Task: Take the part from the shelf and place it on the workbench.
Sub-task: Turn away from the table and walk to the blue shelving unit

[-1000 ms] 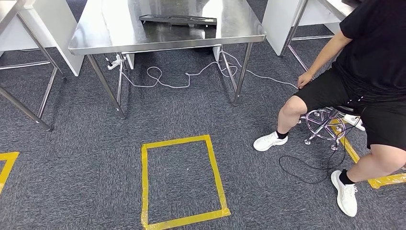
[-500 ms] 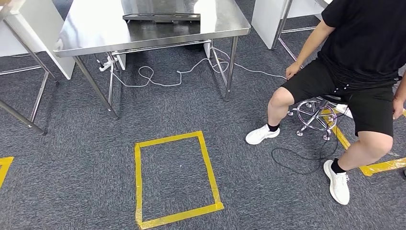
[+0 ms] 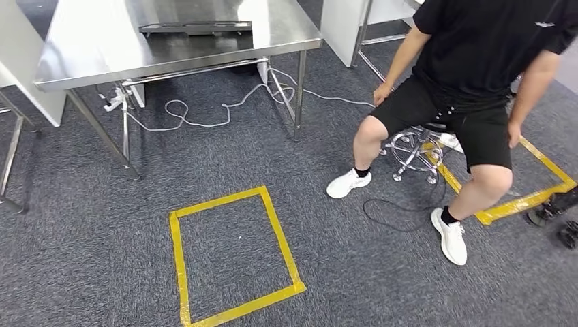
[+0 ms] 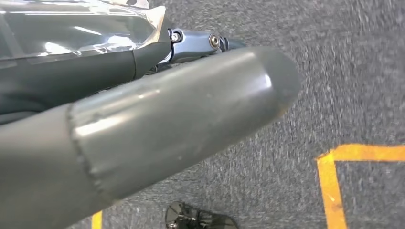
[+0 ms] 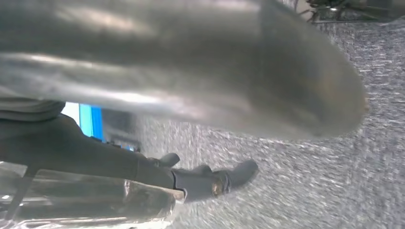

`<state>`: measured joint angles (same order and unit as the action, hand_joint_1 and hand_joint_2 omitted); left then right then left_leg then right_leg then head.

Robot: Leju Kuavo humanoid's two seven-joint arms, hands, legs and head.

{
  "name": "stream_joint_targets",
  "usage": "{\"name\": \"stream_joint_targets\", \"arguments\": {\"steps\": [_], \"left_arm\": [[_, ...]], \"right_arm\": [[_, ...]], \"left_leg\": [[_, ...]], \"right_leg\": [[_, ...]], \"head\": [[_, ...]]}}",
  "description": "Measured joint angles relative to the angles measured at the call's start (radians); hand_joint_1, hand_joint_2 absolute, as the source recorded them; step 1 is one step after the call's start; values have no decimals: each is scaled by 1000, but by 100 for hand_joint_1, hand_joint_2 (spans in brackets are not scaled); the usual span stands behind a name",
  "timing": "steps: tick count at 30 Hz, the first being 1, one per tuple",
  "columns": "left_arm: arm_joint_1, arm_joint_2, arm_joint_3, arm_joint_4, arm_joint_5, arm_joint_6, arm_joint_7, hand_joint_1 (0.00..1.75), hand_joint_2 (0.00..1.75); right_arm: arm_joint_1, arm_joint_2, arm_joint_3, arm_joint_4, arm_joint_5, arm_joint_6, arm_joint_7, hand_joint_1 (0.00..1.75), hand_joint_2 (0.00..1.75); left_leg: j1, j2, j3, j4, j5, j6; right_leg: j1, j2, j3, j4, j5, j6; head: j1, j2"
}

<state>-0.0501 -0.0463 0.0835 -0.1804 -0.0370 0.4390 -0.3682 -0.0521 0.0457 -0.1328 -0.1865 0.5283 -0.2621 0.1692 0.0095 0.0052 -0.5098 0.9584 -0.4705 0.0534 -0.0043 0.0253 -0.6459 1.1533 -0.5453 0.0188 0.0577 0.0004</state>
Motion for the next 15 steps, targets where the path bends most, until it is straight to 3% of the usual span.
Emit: {"name": "stream_joint_targets", "arguments": {"steps": [2, 3, 4, 6, 8, 10, 11, 12, 13, 15], "left_arm": [[3, -1, 0, 0, -2, -1, 0, 0, 0], [3, -1, 0, 0, -3, -2, 1, 0, 0], [3, -2, 0, 0, -3, -2, 2, 0, 0], [2, -5, -1, 0, -3, -1, 6, 0, 0], [2, -6, -1, 0, -4, 3, 10, 0, 0], [0, -6, -1, 0, -6, 9, 12, 0, 0], [-2, -6, -1, 0, -8, 11, 12, 0, 0], [-3, -7, -1, 0, -10, 12, 12, 0, 0], [-2, -7, -2, 0, -13, 12, 12, 0, 0], [0, -7, -3, 0, -17, 12, 14, 0, 0]], "right_arm": [[1, 0, 0, 0, 4, 0, 3, 0, 0], [3, 0, 0, 0, 6, 0, 6, 0, 0], [5, -1, 0, 0, 8, 0, 10, 0, 0], [6, -2, 0, 0, 12, 0, 16, 0, 0], [4, -2, 1, 0, 17, 0, 19, 0, 0], [5, 0, 1, 0, 20, 0, 21, 0, 0], [7, 1, 1, 0, 21, 0, 22, 0, 0], [8, 2, 1, 1, 21, 0, 23, 0, 0], [8, 2, 1, 1, 21, 0, 25, 0, 0], [6, 5, 1, 1, 22, 0, 28, 0, 0]], "left_leg": [[-2, 32, -4, 1, 1, 0], [-2, 46, -5, 1, 1, 0], [-2, 59, -5, 2, 1, -1], [-3, 82, -4, 6, -2, -7], [-8, 103, -2, 14, -9, -18], [-10, 122, 1, 17, -12, -28], [-7, 121, 1, 21, -17, -33], [-3, 105, -3, 36, -31, -39], [2, 78, -16, 69, -58, -44], [7, 17, -66, 187, -131, -51]], "right_leg": [[-6, -12, -48, 112, -43, 8], [-9, -15, -45, 117, -41, 17], [-12, -21, -19, 80, -25, 29], [-16, -61, 71, -71, 26, 46], [-15, -93, 124, -171, 61, 41], [-12, -83, 120, -181, 70, 25], [-17, -71, 119, -181, 73, 17], [-21, -60, 117, -182, 76, 9], [-25, -50, 118, -184, 80, 0], [-26, -29, 114, -184, 87, -13]], "head": [[1, 0], [1, 0], [2, 0], [2, 0], [1, 0], [-1, 0], [-1, 0], [-1, 0], [-2, 0], [-2, 0]]}}
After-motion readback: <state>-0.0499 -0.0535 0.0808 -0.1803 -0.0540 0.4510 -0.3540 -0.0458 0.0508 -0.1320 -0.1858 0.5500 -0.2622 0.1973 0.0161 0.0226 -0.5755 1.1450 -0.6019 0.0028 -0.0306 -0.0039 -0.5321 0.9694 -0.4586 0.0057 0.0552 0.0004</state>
